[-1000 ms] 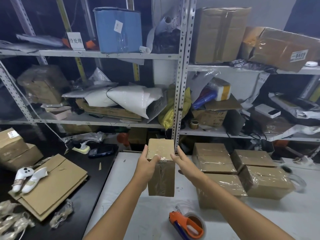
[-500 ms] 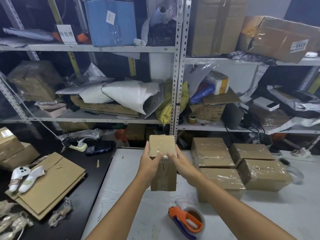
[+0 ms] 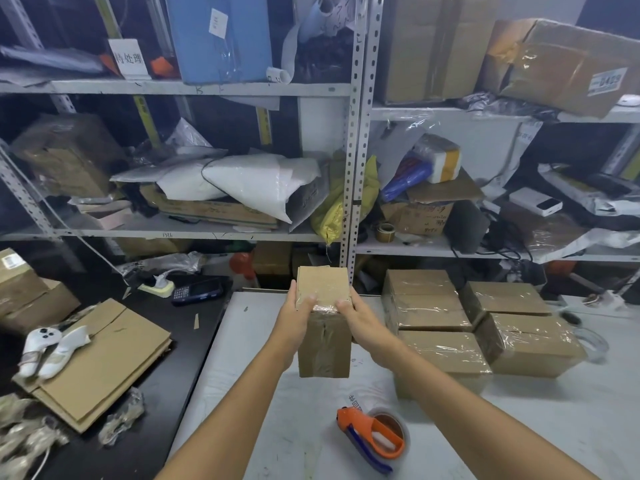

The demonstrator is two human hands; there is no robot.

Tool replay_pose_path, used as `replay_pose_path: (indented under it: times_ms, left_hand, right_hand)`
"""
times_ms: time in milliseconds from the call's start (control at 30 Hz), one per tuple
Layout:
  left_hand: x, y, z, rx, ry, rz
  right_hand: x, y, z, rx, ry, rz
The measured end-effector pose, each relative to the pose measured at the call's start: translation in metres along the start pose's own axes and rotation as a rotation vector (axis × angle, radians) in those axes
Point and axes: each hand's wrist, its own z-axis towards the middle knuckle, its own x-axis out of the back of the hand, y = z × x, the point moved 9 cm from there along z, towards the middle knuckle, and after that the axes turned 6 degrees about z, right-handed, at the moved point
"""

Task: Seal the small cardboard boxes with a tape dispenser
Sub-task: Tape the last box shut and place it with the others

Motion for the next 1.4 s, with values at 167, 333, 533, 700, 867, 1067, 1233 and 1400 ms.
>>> replay_pose_path:
  times_ms: [167, 333, 533, 700, 867, 1067, 1233, 1400]
  left_hand:
    - [0.008, -0.009, 0.004, 0.003, 0.054, 0.007]
    - [0.01, -0.014, 0.007, 0.032, 0.057, -0.015]
    - [-0.001, -0.014, 0.006, 0.053, 0.014, 0.027]
    - [0.002, -0.016, 0.008, 0.049, 0.029, -0.01]
    - [-0.002, -0.016, 0.009, 0.059, -0.002, -0.017]
    - [-0.004, -0.008, -0.001, -0.039, -0.093, 0.038]
    - [0.003, -0.002, -0.004, -0.112, -0.042, 0.168]
    - [0.007, -0.002, -0.004, -0.125, -0.076, 0.259]
  right_hand:
    - [-0.01, -0.011, -0.012, -0.01, -0.049, -0.023]
    - [-0.006, -0.012, -0.018, -0.003, -0.101, -0.057]
    - [-0.013, -0.003, -0.007, 0.0, -0.056, -0.029]
    - [-0.012, -0.004, -0.005, -0.044, -0.073, -0.047]
    - [-0.01, -0.002, -0.005, -0.017, -0.024, -0.039]
    - [0.011, 0.012, 0.001, -0.196, 0.081, 0.076]
    - [0.009, 0.018, -0.002, -0.282, 0.028, 0.081]
    - [0.016, -0.004, 0.006, 0.049, 0.05, -0.388]
